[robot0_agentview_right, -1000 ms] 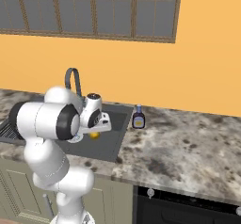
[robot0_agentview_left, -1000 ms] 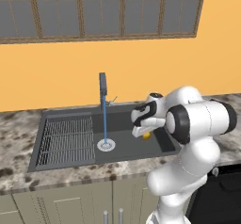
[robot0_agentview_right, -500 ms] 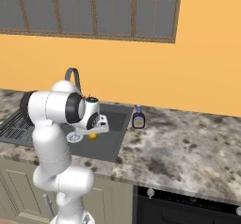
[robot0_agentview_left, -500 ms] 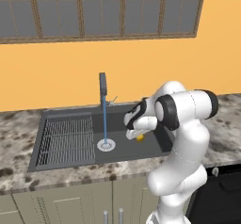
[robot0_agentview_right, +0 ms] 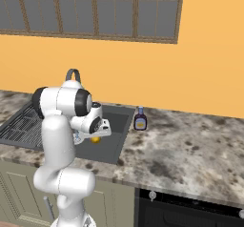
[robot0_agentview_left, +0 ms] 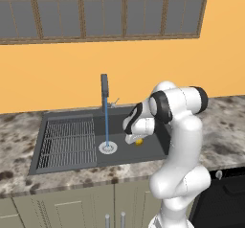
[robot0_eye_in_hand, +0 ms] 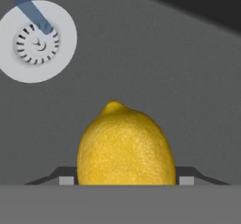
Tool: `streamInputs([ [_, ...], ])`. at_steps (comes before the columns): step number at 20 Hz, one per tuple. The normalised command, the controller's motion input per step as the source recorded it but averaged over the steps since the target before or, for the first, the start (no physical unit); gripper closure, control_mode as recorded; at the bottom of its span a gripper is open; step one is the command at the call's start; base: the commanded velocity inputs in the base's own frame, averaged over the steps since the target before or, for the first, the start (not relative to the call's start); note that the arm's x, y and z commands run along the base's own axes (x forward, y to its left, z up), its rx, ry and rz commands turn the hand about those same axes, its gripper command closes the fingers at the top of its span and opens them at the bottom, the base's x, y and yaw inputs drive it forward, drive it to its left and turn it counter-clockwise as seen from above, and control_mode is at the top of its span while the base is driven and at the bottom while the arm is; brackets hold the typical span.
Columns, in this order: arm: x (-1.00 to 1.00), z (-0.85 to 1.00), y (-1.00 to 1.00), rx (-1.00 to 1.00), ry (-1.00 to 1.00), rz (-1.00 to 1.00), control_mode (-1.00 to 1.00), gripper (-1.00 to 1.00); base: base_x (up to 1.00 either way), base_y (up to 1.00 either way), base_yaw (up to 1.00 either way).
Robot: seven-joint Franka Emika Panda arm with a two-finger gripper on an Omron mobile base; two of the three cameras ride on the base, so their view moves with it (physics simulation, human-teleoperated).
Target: Turn on the sink faucet. Then move the lemon from the counter to the sink. Turn off the sink. Move the vegetable from the sink to the pot next to the stove. Finally move the pot to the rear left burner.
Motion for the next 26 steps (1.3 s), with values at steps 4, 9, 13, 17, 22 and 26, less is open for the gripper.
streamInputs([
  [4, 0.29, -0.36, 0.00, 0.00, 0.00, 0.00, -1.00, 1.00, 0.00, 0.00, 0.00],
  [9, 0.29, -0.34, 0.00, 0.00, 0.00, 0.00, -1.00, 1.00, 0.00, 0.00, 0.00],
  [13, 0.25, -0.31, 0.00, 0.00, 0.00, 0.00, -1.00, 1.00, 0.00, 0.00, 0.00],
  [17, 0.25, -0.27, 0.00, 0.00, 0.00, 0.00, -1.00, 1.00, 0.00, 0.00, 0.00],
  [22, 0.18, -0.30, 0.01, 0.00, 0.01, 0.00, -1.00, -1.00, 0.00, 0.00, 0.00],
  [26, -0.02, 0.01, 0.00, 0.03, 0.01, 0.00, -1.00, -1.00, 0.00, 0.00, 0.00],
])
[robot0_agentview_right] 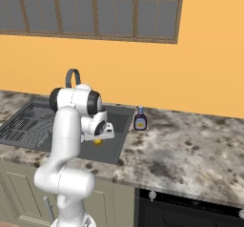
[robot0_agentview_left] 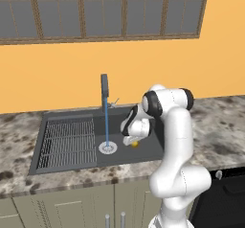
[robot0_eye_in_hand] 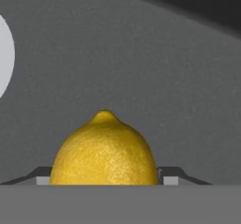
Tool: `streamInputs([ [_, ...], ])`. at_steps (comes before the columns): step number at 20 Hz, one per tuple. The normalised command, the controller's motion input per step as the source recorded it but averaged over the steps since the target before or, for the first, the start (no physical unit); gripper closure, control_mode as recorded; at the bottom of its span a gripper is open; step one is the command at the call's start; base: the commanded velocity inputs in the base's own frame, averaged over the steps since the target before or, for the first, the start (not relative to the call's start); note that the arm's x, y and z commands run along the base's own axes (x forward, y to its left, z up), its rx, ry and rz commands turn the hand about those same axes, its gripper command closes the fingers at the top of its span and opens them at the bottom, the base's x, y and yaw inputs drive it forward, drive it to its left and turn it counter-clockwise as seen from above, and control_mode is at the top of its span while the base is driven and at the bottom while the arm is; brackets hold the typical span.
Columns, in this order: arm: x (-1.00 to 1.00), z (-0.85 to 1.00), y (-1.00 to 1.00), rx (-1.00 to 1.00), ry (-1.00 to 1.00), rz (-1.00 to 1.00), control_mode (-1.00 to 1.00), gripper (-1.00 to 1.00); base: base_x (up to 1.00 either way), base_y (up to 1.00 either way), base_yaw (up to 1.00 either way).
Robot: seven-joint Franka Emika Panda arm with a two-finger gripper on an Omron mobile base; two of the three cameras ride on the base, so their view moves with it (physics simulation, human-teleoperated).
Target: Turn on the sink faucet. Then move the lemon from the counter to the sink. Turn off the sink. Move the vegetable from the sink to the pot next to the stove. Finally move the pot to the rear left burner.
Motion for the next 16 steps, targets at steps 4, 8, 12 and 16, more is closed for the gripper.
streamInputs([
  [4, -0.22, 0.43, 0.00, 0.00, 0.00, 0.00, -1.00, -1.00, 0.00, 0.00, 0.00],
  [8, -0.31, 0.44, 0.00, 0.00, 0.00, 0.00, -1.00, -1.00, 0.00, 0.00, 0.00],
  [12, -0.14, 0.17, 0.00, 0.00, 0.00, 0.00, -1.00, -1.00, 0.00, 0.00, 0.00],
  [16, 0.00, -0.07, 0.00, 0.00, 0.00, 0.00, -1.00, -1.00, 0.00, 0.00, 0.00],
])
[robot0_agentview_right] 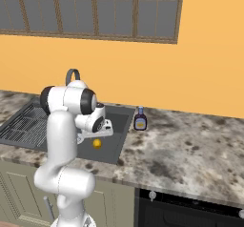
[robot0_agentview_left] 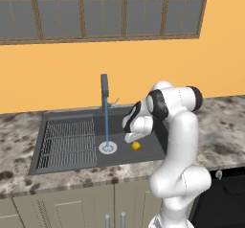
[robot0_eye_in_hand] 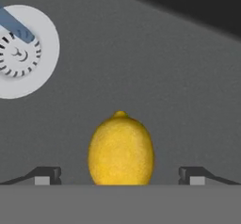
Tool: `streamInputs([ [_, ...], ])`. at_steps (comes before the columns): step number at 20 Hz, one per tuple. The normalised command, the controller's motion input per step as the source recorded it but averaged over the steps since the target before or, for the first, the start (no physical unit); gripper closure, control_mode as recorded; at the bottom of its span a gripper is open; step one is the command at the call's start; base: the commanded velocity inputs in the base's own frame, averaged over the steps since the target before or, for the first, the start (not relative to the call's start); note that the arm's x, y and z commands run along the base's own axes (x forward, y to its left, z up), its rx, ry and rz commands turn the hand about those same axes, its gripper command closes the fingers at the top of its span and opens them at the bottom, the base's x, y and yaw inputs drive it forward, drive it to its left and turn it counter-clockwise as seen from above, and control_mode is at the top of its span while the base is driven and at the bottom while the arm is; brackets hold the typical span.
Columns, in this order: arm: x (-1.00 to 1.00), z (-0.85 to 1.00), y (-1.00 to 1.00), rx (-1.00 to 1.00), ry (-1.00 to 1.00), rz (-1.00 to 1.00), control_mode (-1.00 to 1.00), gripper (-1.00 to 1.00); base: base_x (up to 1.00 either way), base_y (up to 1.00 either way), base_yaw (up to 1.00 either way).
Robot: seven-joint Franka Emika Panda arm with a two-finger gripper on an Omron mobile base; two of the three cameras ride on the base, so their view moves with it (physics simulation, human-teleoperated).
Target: Turn on the sink faucet. Then move the lemon from the counter to the sink. Turn off the sink. Move the vegetable from the sink to the pot next to the stove. Finally move the pot to the rear left burner.
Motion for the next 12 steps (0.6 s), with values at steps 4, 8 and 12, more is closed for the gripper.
streamInputs([
  [4, -0.01, 0.06, -0.01, 0.02, -0.01, 0.00, -1.00, -1.00, 0.00, 0.00, 0.00],
  [8, -0.33, 0.68, 0.00, 0.00, -0.10, 0.00, -1.00, -1.00, 0.00, 0.00, 0.00],
  [12, -0.40, 0.76, 0.00, 0.00, -0.10, 0.00, -1.00, -1.00, 0.00, 0.00, 0.00],
])
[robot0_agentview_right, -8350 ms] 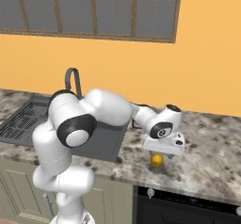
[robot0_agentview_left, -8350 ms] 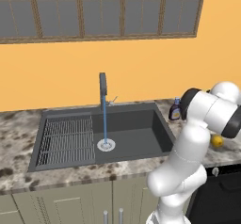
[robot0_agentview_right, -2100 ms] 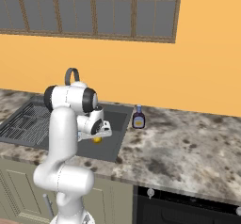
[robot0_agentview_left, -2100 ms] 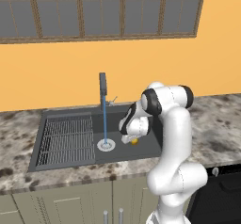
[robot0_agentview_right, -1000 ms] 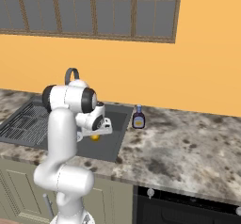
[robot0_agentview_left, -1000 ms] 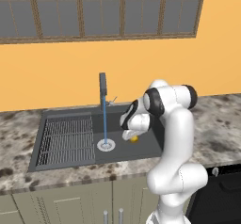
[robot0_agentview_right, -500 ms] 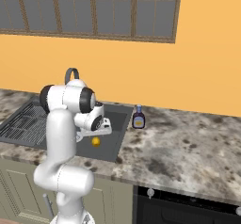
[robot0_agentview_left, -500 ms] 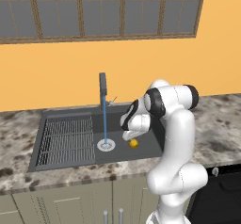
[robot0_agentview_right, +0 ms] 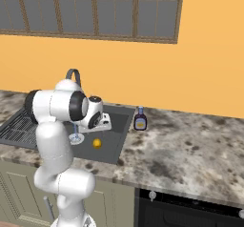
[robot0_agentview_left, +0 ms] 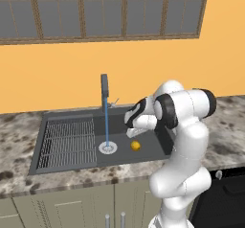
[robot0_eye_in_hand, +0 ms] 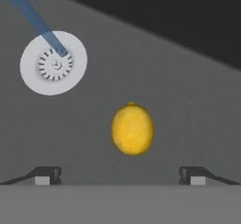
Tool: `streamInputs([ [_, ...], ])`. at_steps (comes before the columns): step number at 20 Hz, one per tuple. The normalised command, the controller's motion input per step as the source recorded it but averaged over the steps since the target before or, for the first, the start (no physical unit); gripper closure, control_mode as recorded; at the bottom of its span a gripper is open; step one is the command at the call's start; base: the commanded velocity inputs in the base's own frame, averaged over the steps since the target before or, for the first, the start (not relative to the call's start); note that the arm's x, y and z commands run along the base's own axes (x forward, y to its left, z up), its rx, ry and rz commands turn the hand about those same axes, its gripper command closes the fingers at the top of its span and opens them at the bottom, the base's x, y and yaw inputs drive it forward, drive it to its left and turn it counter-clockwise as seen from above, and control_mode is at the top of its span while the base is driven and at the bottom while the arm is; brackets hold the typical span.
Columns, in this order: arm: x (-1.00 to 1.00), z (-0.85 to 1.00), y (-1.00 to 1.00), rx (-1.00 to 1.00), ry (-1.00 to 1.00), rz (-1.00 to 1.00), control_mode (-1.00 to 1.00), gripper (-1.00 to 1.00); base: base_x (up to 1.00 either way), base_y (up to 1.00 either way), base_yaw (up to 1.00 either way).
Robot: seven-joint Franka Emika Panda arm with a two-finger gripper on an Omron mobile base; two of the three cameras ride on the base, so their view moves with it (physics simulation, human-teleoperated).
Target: Turn on the sink faucet. Then move the lemon from the counter to the sink. Turn off the sink. Move the vegetable from the sink to the pot next to the stove. Finally move the pot to the rear left burner.
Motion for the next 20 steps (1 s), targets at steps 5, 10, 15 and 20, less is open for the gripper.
streamInputs([
  [5, -0.37, 0.76, 0.00, 0.01, -0.05, 0.00, -1.00, -1.00, 0.00, 0.00, 0.00],
  [10, -0.28, 0.71, 0.00, 0.03, 0.00, 0.04, -1.00, -1.00, 0.00, 0.00, 0.00],
  [15, -0.17, 0.43, -0.03, 0.06, -0.02, 0.10, -1.00, -1.00, 0.00, 0.00, 0.00],
  [20, 0.00, 0.05, -0.26, 0.09, -0.10, 0.19, -1.00, -1.00, 0.00, 0.00, 0.00],
])
